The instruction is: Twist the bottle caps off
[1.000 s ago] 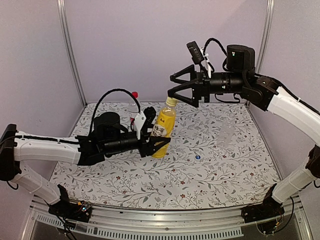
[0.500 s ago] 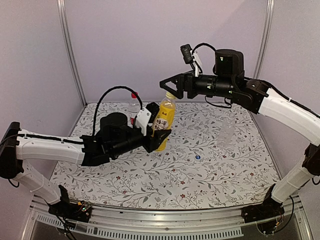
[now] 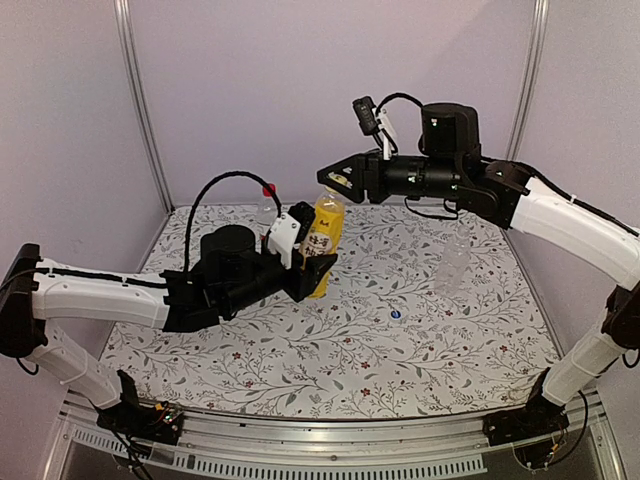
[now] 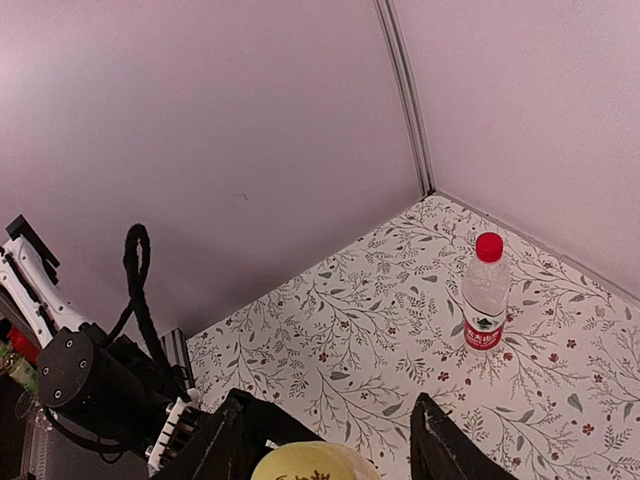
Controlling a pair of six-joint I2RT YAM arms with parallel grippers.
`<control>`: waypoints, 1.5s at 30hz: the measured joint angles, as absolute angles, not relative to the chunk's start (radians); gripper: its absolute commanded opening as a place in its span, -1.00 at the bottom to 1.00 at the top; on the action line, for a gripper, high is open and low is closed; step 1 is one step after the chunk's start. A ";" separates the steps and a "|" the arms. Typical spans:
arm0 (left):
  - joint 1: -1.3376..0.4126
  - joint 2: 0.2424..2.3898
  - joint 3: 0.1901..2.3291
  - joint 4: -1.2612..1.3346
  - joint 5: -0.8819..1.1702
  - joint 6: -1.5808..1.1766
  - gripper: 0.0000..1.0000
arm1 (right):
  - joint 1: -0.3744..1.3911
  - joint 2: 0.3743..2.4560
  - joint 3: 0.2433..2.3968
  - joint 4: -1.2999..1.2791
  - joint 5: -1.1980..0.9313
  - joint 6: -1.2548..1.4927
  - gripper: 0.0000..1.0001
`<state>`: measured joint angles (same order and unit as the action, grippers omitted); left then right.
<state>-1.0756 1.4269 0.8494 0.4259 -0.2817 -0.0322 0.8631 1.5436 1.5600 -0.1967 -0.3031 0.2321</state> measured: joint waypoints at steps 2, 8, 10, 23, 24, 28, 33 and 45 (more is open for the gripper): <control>-1.076 1.427 0.849 0.425 -0.285 -0.032 0.03 | 0.863 1.547 1.560 -0.200 -0.308 0.232 -0.02; -1.076 1.427 0.849 0.423 -0.295 -0.031 0.03 | 0.864 1.549 1.560 -0.202 -0.318 0.233 -0.34; -1.076 1.427 0.849 0.420 -0.298 -0.030 0.03 | 0.864 1.549 1.560 -0.202 -0.324 0.232 -0.48; -1.030 1.368 0.825 0.400 0.071 -0.005 0.04 | 0.850 1.508 1.543 -0.226 -0.629 -0.017 -0.71; -1.020 1.361 0.820 0.402 0.158 -0.002 0.04 | 0.849 1.499 1.540 -0.237 -0.698 -0.065 -0.70; -0.995 1.353 0.801 0.430 0.471 -0.018 0.02 | 0.844 1.493 1.540 -0.271 -0.932 -0.186 -0.66; -0.981 1.362 0.791 0.434 0.664 -0.056 0.02 | 0.844 1.522 1.560 -0.324 -1.074 -0.263 -0.46; -0.970 1.370 0.790 0.458 0.686 -0.067 0.02 | 0.830 1.530 1.564 -0.358 -1.042 -0.276 0.71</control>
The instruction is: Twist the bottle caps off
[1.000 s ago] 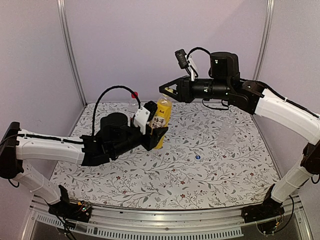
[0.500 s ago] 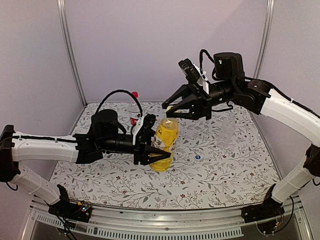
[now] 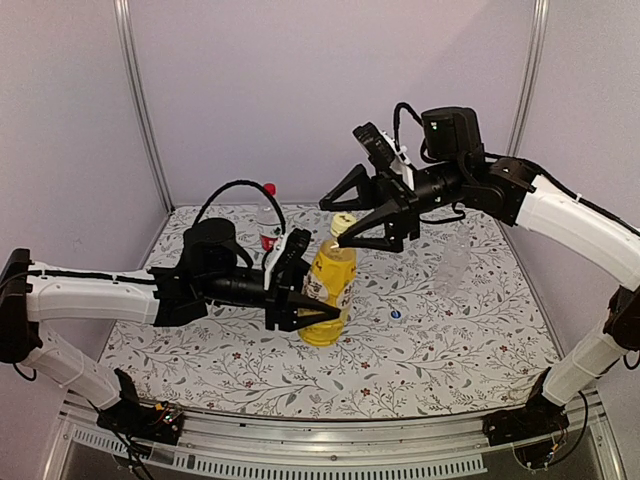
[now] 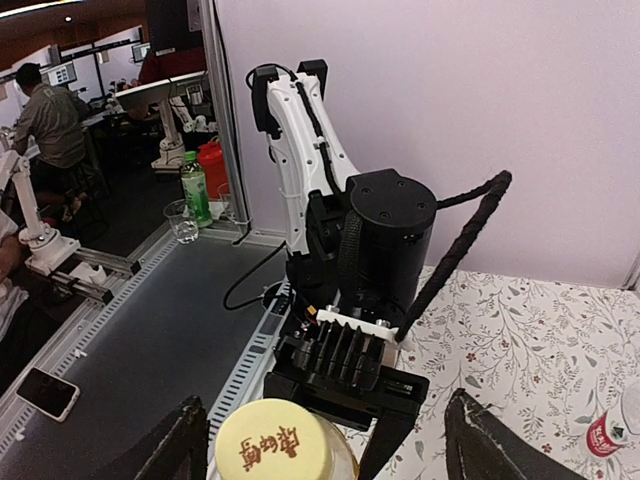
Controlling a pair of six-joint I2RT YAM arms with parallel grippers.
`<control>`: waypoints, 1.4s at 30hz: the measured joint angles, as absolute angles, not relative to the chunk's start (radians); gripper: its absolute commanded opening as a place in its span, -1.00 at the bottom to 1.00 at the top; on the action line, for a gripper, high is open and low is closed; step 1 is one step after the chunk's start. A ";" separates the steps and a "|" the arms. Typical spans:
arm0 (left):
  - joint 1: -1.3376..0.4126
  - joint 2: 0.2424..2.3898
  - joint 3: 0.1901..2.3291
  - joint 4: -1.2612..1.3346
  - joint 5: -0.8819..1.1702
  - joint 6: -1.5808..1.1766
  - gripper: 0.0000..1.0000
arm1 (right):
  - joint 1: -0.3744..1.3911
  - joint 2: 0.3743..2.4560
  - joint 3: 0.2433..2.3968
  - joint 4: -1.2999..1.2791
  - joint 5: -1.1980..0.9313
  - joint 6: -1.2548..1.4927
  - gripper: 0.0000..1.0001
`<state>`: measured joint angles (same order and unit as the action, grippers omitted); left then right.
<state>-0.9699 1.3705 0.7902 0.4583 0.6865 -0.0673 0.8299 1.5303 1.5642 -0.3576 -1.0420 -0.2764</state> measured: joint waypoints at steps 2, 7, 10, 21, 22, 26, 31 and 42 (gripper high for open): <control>-0.970 1.372 0.790 0.458 0.659 -0.067 0.03 | 0.830 1.528 1.563 -0.352 -1.019 -0.263 0.84; -0.967 1.382 0.790 0.458 0.568 -0.071 0.05 | 0.830 1.499 1.542 -0.327 -0.949 -0.224 0.91; -0.968 1.382 0.790 0.459 0.500 -0.083 0.05 | 0.830 1.470 1.538 -0.305 -0.863 -0.182 0.86; -1.011 1.392 0.796 0.459 0.125 -0.121 0.04 | 0.850 1.455 1.558 -0.218 -0.400 0.104 0.71; -1.022 1.398 0.798 0.458 0.087 -0.122 0.04 | 0.856 1.466 1.564 -0.216 -0.367 0.120 0.69; -1.051 1.415 0.813 0.456 -0.043 -0.126 0.04 | 0.874 1.502 1.573 -0.219 -0.296 0.156 0.57; -1.055 1.423 0.833 0.451 -0.145 -0.130 0.04 | 0.890 1.528 1.593 -0.236 -0.257 0.173 0.39; -1.058 1.423 0.836 0.445 -0.234 -0.130 0.03 | 0.899 1.550 1.598 -0.254 -0.242 0.181 0.07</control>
